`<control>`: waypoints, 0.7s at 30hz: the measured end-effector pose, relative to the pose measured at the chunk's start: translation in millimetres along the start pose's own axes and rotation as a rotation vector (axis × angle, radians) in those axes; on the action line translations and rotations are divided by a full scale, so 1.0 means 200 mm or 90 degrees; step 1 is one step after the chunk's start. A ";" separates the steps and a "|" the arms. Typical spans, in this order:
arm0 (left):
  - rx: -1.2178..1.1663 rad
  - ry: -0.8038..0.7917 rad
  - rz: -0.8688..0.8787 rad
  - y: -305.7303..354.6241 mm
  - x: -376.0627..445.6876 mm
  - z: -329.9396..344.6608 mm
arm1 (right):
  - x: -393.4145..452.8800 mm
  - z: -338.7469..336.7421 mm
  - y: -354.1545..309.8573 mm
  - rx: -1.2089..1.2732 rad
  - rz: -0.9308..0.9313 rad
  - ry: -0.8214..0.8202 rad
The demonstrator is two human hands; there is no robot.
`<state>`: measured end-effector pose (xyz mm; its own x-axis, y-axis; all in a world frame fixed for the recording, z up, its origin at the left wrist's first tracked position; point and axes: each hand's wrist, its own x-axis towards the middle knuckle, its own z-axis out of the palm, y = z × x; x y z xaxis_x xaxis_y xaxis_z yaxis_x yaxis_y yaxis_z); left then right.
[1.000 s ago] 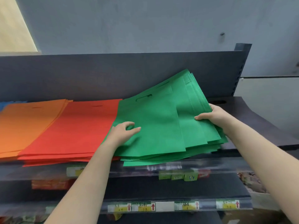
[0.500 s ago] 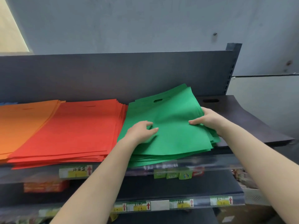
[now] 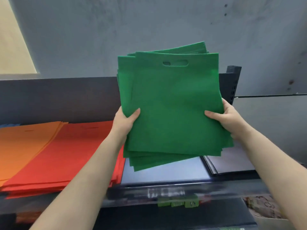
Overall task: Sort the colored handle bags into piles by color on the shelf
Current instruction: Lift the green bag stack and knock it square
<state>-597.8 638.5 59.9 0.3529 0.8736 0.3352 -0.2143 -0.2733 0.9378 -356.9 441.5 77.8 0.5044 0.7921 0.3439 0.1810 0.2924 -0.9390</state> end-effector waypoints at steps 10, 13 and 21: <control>-0.113 -0.073 0.018 0.14 0.13 -0.07 | 0.20 0.23 0.02 0.061 -0.050 0.069; -0.025 -0.019 0.160 0.16 0.09 0.02 | 0.21 0.32 -0.02 0.048 -0.131 0.123; -0.126 -0.038 0.056 0.31 0.20 -0.05 | 0.29 0.26 -0.18 -0.001 -0.116 0.066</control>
<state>-606.9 660.9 130.0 0.3764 0.8233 0.4248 -0.4193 -0.2574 0.8706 -378.1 505.7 132.3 0.5476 0.6661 0.5063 0.2792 0.4249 -0.8611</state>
